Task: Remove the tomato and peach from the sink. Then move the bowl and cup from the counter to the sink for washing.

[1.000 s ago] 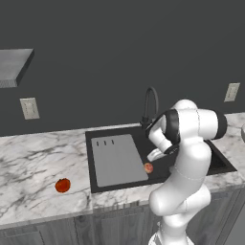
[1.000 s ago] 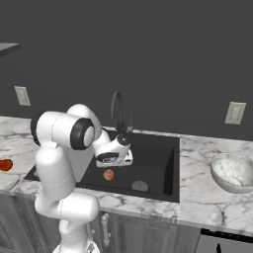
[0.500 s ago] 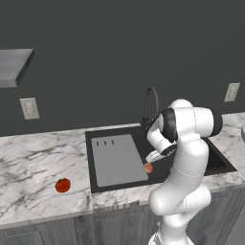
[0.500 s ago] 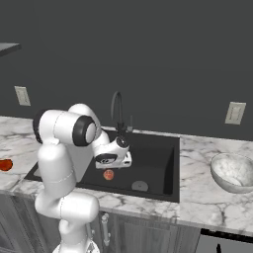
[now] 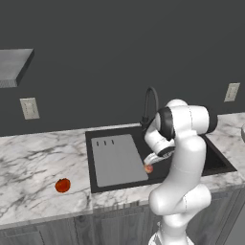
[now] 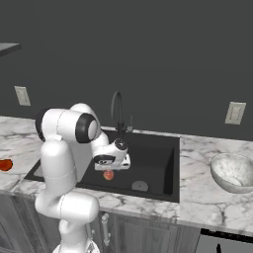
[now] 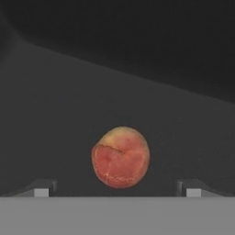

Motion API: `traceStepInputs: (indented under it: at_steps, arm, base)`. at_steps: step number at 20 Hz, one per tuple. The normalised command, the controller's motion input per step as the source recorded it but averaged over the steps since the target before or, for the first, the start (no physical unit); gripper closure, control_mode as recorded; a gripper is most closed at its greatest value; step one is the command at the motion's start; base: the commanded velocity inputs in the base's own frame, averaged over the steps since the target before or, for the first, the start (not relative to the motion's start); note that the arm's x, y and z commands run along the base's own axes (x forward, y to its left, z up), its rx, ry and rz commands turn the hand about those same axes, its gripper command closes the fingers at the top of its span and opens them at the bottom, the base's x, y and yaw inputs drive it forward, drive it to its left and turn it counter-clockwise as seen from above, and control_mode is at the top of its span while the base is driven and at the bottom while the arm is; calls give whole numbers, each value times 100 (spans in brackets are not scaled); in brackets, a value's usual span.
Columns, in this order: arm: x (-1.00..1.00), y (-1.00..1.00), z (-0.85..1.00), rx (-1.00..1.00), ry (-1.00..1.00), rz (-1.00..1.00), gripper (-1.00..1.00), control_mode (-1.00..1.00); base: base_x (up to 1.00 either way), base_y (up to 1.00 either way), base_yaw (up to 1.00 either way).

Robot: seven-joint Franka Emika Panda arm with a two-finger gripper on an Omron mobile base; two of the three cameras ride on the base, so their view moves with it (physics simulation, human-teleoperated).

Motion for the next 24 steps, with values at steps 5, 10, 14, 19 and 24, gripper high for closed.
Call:
traceStepInputs:
  at_steps: [5,10,14,19,24]
  arm:
    - [0,8,-19,0,1,-1,-100,-100]
    - [2,6,-17,0,1,-1,-100,-100]
    - [3,6,-18,0,2,-1,-100,-100]
    - [4,4,-15,0,1,0,-100,-100]
    - [5,2,-12,0,0,0,-100,-100]
  base:
    - [0,0,0]
    - [0,0,0]
    - [0,0,0]
    - [0,0,0]
    - [0,0,0]
